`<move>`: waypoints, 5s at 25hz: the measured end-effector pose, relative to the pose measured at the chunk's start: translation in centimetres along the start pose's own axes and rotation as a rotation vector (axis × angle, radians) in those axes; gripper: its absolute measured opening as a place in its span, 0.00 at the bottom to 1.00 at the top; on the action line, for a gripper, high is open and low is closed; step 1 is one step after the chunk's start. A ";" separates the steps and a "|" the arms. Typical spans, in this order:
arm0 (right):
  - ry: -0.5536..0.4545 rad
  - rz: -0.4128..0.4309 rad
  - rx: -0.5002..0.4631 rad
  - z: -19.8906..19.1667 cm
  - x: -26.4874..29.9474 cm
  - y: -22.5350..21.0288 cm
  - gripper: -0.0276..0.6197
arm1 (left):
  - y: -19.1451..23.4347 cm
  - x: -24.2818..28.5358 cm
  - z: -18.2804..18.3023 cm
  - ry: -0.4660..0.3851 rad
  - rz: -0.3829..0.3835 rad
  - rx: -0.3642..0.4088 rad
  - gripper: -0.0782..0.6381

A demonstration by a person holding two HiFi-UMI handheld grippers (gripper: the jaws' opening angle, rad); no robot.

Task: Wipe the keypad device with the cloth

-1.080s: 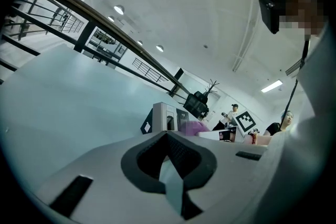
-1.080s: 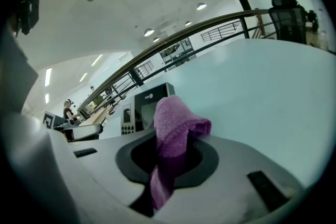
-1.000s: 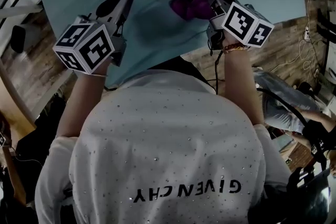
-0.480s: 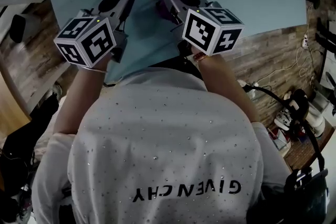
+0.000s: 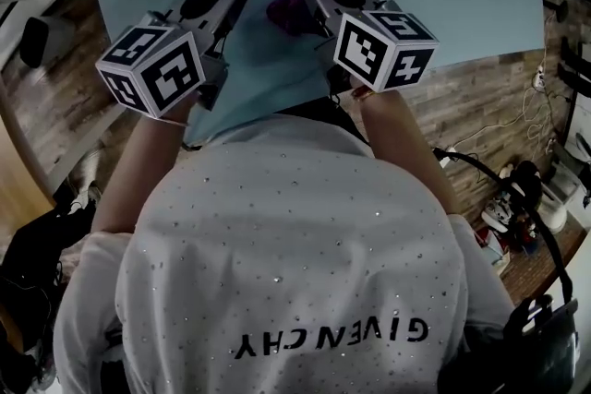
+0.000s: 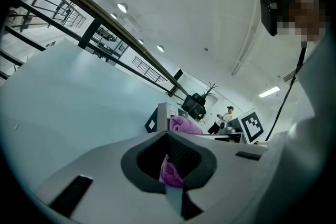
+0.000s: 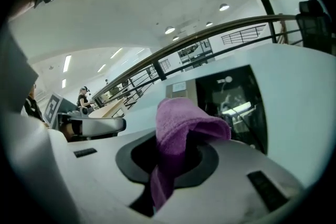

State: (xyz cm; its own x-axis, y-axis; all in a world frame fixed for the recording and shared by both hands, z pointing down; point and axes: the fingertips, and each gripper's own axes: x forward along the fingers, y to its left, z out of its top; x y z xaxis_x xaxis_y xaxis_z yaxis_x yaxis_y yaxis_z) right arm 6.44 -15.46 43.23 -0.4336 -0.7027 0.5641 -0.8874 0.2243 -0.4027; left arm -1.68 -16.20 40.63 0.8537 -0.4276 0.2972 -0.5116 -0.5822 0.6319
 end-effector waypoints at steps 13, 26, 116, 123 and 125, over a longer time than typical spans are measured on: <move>-0.052 -0.206 0.041 1.0 -4.3 -7.1 0.11 | -0.6 1.4 0.7 0.002 -0.035 -0.001 0.11; -0.118 -0.349 0.092 1.5 -6.1 -9.5 0.11 | 0.5 -0.1 1.2 -0.013 -0.021 -0.002 0.11; 0.102 0.239 -0.042 0.6 -1.7 2.1 0.12 | -3.0 -9.3 -2.0 -0.230 0.315 -0.051 0.11; -0.030 0.092 -0.173 8.3 -6.0 -7.3 0.12 | -6.6 -6.3 -1.8 -0.343 0.393 -0.069 0.11; -0.068 0.101 -0.128 9.8 -6.4 -8.9 0.12 | -7.2 -6.0 -1.6 -0.377 0.417 -0.076 0.11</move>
State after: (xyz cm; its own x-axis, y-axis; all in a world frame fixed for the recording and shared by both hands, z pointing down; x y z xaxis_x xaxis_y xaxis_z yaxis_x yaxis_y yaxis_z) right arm 18.68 -19.58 36.10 -0.5138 -0.7153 0.4737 -0.8545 0.3769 -0.3575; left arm -2.97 -8.32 35.47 0.4798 -0.8362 0.2658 -0.7779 -0.2653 0.5696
